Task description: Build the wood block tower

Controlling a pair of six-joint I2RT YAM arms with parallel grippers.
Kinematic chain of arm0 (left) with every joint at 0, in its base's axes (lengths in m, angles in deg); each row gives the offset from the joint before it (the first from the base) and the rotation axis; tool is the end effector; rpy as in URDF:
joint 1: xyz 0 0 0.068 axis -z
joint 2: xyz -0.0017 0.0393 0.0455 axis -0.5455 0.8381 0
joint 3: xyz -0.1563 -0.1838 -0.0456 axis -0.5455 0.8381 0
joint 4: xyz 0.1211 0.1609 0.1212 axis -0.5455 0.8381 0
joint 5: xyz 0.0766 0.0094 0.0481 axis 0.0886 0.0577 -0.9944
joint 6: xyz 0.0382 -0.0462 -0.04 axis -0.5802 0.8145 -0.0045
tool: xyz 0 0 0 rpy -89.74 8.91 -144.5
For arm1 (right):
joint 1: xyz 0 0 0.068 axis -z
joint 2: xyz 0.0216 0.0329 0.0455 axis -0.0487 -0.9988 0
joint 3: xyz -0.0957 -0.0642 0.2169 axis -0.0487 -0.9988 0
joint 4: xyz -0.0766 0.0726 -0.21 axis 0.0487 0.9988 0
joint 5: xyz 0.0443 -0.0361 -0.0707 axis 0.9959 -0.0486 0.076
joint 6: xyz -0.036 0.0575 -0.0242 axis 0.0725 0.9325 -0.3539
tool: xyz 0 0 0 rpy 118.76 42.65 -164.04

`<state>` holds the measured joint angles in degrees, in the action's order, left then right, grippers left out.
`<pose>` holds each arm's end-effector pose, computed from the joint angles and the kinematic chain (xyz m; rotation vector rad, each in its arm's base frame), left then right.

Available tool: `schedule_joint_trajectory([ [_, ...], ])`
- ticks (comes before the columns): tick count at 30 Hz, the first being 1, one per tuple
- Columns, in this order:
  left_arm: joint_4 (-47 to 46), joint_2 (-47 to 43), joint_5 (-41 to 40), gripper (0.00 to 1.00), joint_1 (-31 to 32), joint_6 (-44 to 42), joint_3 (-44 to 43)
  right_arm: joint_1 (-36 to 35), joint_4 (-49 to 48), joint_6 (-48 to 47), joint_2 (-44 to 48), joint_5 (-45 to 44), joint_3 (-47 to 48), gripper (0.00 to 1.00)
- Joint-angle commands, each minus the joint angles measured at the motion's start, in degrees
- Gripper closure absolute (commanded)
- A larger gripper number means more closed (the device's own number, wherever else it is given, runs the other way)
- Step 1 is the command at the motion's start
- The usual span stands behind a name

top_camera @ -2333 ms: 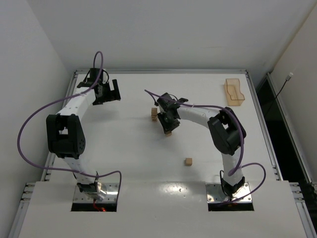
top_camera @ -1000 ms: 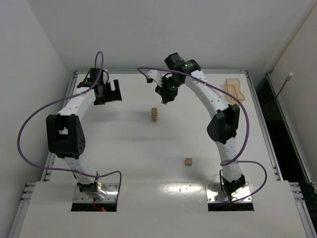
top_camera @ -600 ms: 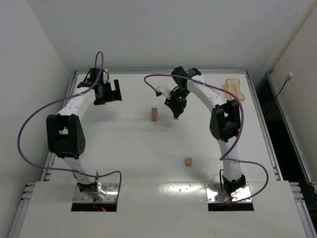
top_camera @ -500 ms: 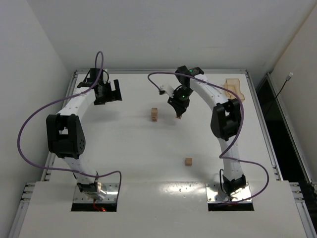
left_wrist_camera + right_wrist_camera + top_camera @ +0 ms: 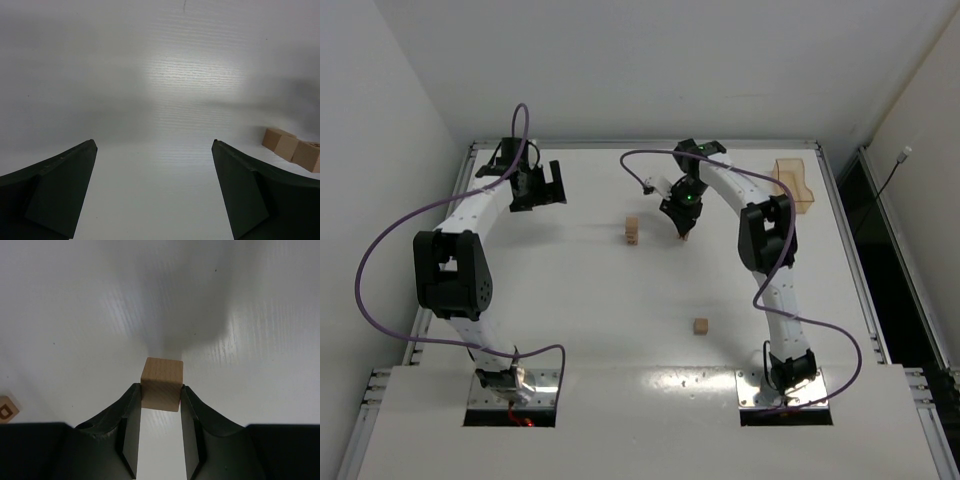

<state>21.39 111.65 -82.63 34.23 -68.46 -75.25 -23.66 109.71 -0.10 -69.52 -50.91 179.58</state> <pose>0.3697 -0.0127 0.2258 -0.3418 2.4628 -0.2547 0.3916 0.1693 0.1427 -1.5627 2.5260 0.4483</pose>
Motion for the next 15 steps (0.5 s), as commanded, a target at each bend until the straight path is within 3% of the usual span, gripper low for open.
schedule_joint_trajectory([
  [1,-1.2,-0.1,0.4,0.00,-0.5,-0.2,-0.9,0.1,-1.5,-0.6,-0.9,-1.2,2.0,0.94],
  [9,-1.2,-0.1,0.4,0.00,-0.5,-0.2,-0.9,0.1,-2.0,0.6,-1.5,-2.4,0.4,0.91],
  [10,-1.2,0.4,0.4,0.00,-0.5,-0.2,-0.9,0.6,-2.0,1.2,-1.5,-2.4,-0.2,0.88],
  [11,-1.2,0.4,0.4,0.00,-0.5,-0.2,-0.9,0.6,-2.6,1.2,-1.5,-2.4,-0.2,0.78],
  [15,-1.2,0.4,0.4,0.00,-0.5,-0.2,-1.4,1.2,-3.3,3.5,-1.5,-1.9,-0.8,0.66],
])
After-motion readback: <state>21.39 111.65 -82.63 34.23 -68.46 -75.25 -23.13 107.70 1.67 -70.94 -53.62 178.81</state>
